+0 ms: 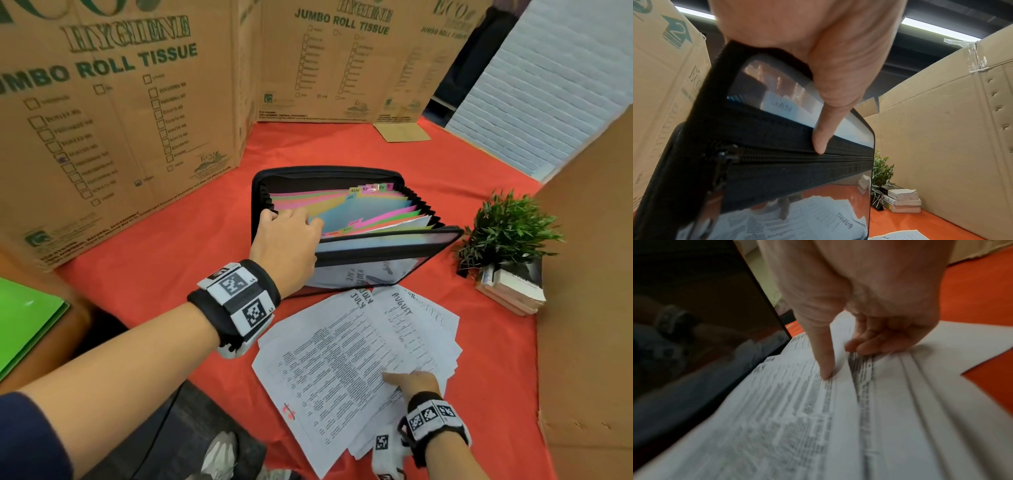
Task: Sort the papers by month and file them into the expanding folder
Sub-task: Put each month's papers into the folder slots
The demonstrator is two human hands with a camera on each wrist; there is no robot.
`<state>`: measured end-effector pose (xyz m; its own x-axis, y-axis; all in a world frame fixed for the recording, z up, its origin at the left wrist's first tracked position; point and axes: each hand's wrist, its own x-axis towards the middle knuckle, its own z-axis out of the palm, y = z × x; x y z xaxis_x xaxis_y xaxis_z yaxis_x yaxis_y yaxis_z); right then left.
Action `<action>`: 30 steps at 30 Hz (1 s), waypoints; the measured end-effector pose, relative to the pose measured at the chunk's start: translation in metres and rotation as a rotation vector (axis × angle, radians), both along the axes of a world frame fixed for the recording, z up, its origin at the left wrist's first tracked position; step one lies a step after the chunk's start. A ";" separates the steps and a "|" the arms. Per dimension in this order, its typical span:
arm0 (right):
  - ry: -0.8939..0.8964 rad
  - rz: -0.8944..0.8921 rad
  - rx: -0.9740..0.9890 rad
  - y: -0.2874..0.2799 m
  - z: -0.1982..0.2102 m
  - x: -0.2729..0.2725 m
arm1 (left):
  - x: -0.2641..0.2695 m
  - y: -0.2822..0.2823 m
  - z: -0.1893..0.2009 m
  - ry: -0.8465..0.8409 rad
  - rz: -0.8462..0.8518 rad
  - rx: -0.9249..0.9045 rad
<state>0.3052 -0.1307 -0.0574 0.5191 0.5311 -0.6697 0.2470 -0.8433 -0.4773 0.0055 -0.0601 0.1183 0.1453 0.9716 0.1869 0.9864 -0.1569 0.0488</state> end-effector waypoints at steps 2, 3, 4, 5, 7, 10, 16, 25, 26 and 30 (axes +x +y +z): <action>0.027 -0.037 0.029 0.001 -0.001 0.001 | -0.001 0.001 0.000 0.001 -0.003 0.002; 0.065 -0.059 0.065 0.003 0.002 0.002 | -0.001 0.001 0.000 -0.002 -0.002 0.003; 0.104 -0.102 0.116 0.004 0.004 0.005 | -0.001 0.002 0.000 -0.005 -0.001 0.000; 0.141 -0.188 0.194 0.006 0.000 0.011 | -0.001 0.002 0.000 -0.007 0.000 -0.002; 0.244 -0.408 0.320 0.006 -0.001 0.020 | -0.001 0.003 0.000 -0.007 0.002 -0.001; 0.380 -0.444 0.184 -0.001 -0.016 0.027 | -0.002 0.003 0.001 -0.021 0.000 -0.011; 0.316 -0.205 0.195 -0.009 0.026 0.001 | -0.004 0.006 0.001 -0.039 -0.015 -0.023; -0.944 0.433 0.684 0.030 0.225 0.036 | -0.005 0.005 0.001 -0.062 -0.034 -0.033; -1.016 0.471 0.740 0.038 0.245 0.040 | -0.006 0.006 0.002 -0.060 -0.033 -0.044; -1.139 0.708 0.980 0.071 0.319 0.033 | -0.006 0.005 0.004 -0.059 -0.033 -0.081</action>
<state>0.3383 -0.0596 0.2618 -0.0355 0.8226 0.5675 0.9965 0.0719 -0.0418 -0.0002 -0.0553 0.1226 0.1690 0.9786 0.1174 0.9757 -0.1829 0.1208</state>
